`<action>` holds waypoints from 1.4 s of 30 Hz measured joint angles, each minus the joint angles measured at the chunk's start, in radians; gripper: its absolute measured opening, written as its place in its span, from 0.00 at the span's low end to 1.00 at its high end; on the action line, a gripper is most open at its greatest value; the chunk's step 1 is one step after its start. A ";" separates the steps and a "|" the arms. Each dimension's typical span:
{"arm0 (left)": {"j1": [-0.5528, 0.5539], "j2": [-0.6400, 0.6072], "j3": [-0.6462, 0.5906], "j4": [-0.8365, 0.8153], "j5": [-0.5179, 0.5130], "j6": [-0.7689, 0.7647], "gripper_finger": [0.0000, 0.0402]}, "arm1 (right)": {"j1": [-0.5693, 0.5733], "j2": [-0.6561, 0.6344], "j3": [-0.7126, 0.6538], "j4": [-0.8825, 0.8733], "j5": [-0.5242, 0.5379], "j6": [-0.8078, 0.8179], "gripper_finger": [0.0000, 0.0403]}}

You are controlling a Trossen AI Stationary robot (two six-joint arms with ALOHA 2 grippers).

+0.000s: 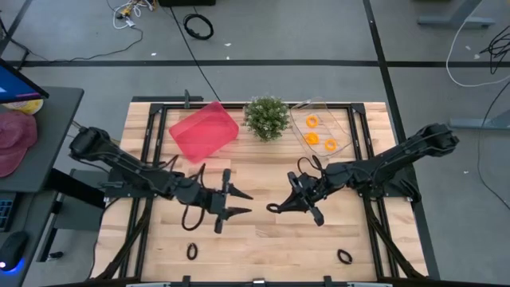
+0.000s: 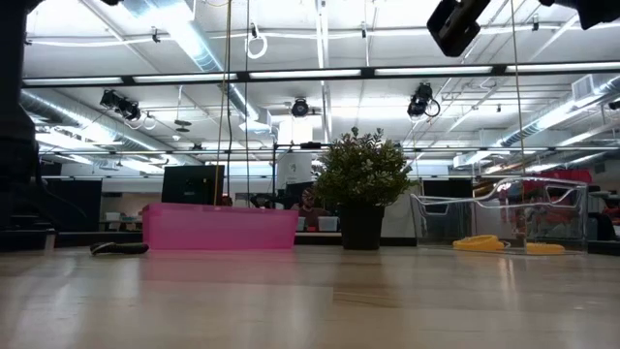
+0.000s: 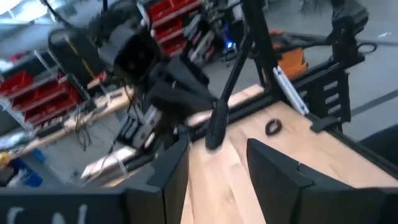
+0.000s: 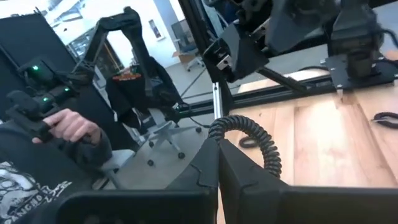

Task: Sort spring keychains
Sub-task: Put the black spring keychain into the pink bin

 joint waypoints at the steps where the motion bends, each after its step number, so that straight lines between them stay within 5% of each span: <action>1: 0.008 0.017 0.000 0.032 0.010 0.011 0.41 | 0.001 0.004 0.000 0.005 -0.004 0.000 0.00; 16: 0.075 0.204 0.094 0.155 0.201 -0.047 0.41 | 0.001 0.015 0.000 0.088 -0.021 -0.042 0.00; 29: 0.065 0.341 0.285 0.028 0.107 -0.009 0.40 | 0.002 0.015 0.000 0.053 -0.023 -0.030 0.00; 42: 0.059 0.341 0.285 0.004 0.085 0.020 0.07 | 0.005 0.015 0.000 0.051 -0.022 -0.011 0.00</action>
